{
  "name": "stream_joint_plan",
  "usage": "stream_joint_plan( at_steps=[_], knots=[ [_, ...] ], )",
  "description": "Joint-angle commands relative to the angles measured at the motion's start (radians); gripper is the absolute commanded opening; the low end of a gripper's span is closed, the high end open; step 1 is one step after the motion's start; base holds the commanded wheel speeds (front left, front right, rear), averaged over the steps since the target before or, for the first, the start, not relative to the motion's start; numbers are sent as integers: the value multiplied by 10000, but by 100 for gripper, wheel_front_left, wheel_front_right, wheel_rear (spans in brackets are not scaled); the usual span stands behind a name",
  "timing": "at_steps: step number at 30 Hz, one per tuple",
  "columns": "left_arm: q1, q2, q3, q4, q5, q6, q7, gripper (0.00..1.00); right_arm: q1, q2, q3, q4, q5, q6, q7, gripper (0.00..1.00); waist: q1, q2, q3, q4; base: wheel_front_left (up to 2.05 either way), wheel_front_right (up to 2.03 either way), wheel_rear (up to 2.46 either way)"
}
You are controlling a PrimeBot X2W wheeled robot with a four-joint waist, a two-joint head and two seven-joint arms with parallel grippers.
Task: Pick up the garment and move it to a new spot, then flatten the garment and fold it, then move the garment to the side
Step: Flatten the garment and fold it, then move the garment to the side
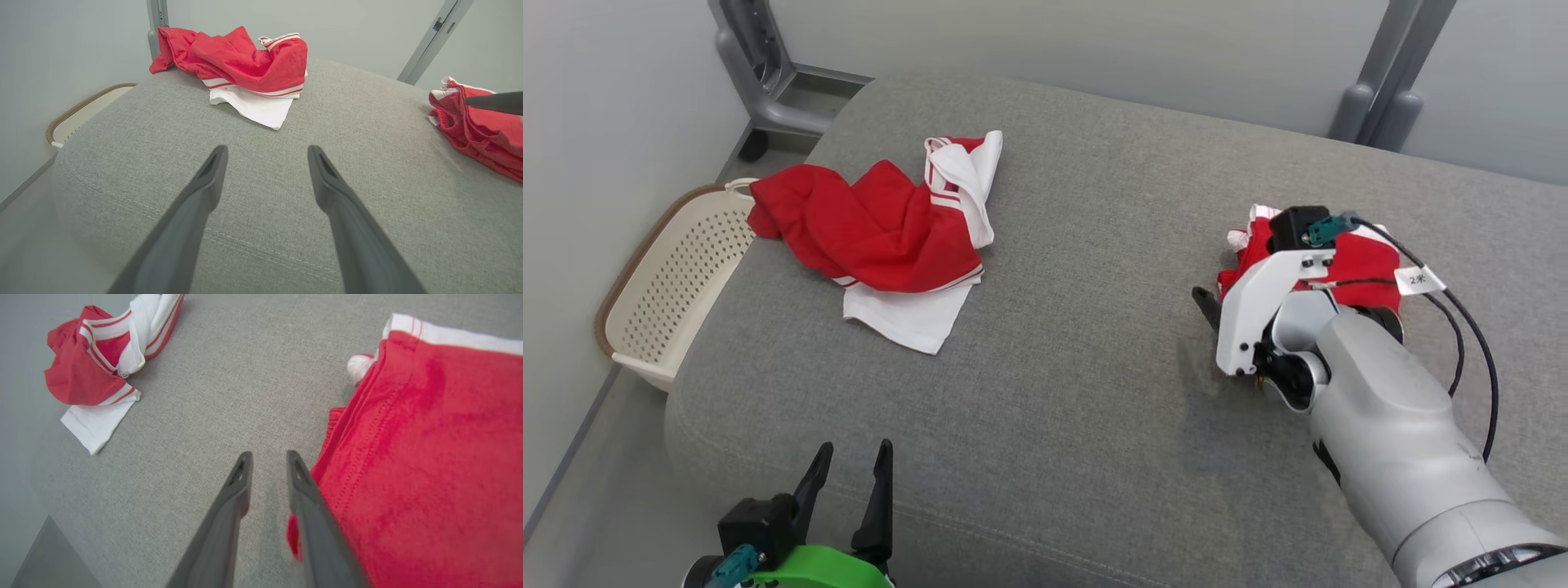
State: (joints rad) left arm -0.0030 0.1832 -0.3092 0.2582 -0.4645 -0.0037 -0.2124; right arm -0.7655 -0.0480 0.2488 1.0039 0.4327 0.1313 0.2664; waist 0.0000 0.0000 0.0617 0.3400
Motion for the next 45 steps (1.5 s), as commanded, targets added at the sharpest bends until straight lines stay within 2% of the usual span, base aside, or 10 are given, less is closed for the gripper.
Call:
stream_joint_plan(
  at_steps=[1, 6, 15, 26, 40, 41, 42, 43, 44, 45],
  knots=[
    [55, 103, 33, -54, -38, 50, 0, 100, -195, -51, -95, -48, 57, -11, 100, 100, 0, 0, -254, -280, 0, 0, 0],
    [205, 178, 32, -175, -71, 125, 44, 100, -690, -401, -960, 199, -528, -11, 268, 100, 0, 0, -470, -622, 0, 0, 0],
    [176, 299, -19, -553, 60, 138, -92, 100, -876, -1252, -3706, 1464, -1887, -9, 320, 100, 0, 0, -260, -835, 0, 0, 0],
    [-213, 316, -180, -515, 124, 35, -187, 100, -844, -969, -6038, 2270, -3635, -9, -50, 100, 0, 0, 385, -505, 0, 0, 0],
    [-358, 390, -318, -439, 99, 16, -145, 100, -514, -673, -8119, 2032, -5224, -9, 316, 100, 0, 0, 705, -109, 0, 0, 0],
    [-355, 393, -329, -440, 92, 20, -140, 100, -490, -630, -8292, 1980, -5321, -11, 374, 96, 0, 0, 712, -102, 0, 0, 0],
    [-352, 400, -339, -441, 85, 24, -135, 100, -458, -591, -8444, 1929, -5444, -11, 434, 55, 0, 0, 716, -100, 0, 0, 0],
    [-350, 407, -343, -442, 75, 28, -128, 100, -425, -555, -8565, 1858, -5560, -11, 480, 33, 0, 0, 721, -101, 0, 0, 0],
    [-351, 415, -349, -443, 68, 35, -120, 100, -406, -521, -8678, 1783, -5659, -11, 517, 2, 0, 0, 725, -106, 0, 0, 0],
    [-354, 419, -354, -446, 65, 41, -119, 100, -398, -485, -8772, 1706, -5786, -11, 551, 0, 0, 0, 727, -118, 0, 0, 0]
  ],
)
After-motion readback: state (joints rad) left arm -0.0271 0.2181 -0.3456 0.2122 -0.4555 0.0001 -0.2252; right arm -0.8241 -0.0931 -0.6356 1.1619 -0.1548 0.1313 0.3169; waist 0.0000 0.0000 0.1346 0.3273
